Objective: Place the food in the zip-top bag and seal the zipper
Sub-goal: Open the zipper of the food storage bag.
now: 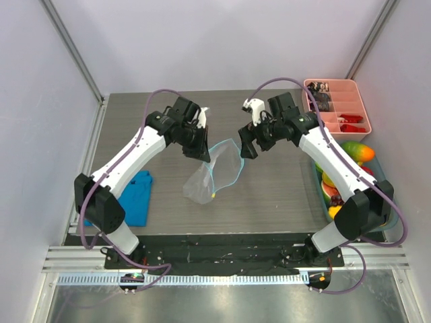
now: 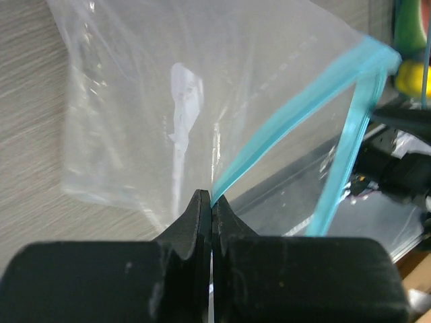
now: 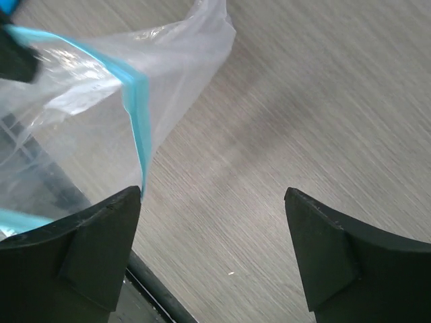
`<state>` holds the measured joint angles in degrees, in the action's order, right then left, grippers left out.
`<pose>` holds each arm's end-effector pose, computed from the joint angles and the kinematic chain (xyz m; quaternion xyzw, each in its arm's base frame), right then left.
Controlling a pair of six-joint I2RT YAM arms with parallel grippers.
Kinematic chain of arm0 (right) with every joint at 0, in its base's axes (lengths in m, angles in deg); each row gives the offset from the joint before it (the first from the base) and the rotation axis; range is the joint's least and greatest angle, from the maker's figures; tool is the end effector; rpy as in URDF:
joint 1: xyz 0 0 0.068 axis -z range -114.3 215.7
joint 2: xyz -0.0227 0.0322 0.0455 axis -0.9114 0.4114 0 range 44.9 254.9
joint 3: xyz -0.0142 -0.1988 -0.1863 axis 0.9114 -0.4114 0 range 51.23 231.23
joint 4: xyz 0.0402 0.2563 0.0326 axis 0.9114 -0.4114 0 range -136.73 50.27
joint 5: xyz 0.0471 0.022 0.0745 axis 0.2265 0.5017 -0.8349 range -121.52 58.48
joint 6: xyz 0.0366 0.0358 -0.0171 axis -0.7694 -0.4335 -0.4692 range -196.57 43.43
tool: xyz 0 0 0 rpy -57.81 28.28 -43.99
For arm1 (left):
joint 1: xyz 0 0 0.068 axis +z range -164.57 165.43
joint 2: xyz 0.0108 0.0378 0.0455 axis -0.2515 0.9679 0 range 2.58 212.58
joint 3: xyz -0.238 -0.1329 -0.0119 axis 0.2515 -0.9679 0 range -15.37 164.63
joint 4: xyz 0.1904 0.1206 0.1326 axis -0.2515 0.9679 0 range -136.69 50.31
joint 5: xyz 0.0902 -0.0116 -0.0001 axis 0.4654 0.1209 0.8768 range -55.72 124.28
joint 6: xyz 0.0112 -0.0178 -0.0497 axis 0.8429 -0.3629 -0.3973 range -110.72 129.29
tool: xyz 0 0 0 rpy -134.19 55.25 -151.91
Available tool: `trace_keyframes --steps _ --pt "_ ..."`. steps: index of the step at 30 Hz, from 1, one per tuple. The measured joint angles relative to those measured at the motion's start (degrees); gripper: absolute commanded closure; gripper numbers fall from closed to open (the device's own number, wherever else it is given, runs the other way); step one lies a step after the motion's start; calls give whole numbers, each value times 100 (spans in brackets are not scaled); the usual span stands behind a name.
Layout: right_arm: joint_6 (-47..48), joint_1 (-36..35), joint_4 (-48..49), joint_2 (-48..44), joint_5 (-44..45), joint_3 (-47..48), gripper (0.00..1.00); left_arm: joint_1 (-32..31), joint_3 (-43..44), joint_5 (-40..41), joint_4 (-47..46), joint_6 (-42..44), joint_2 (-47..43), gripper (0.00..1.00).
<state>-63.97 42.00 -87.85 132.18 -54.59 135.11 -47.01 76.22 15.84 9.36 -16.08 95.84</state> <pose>0.2893 0.1423 0.3390 -0.3509 0.8585 0.2191 0.3031 0.2803 -0.1914 0.3387 0.1030 0.9436 -0.2674 0.1658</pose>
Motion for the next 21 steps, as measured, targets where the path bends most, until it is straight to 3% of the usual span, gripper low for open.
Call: trace_keyframes --steps 8,17,21 --pt "-422 424 -188 -59 -109 365 5 2 0 70 -428 -822 387 100" --pt "-922 1261 -404 -251 -568 85 6 2 28 118 -957 -1598 457 99" --pt "-1591 1484 -13 -328 -1023 -415 3 2 33 44 -1187 -1853 555 100"
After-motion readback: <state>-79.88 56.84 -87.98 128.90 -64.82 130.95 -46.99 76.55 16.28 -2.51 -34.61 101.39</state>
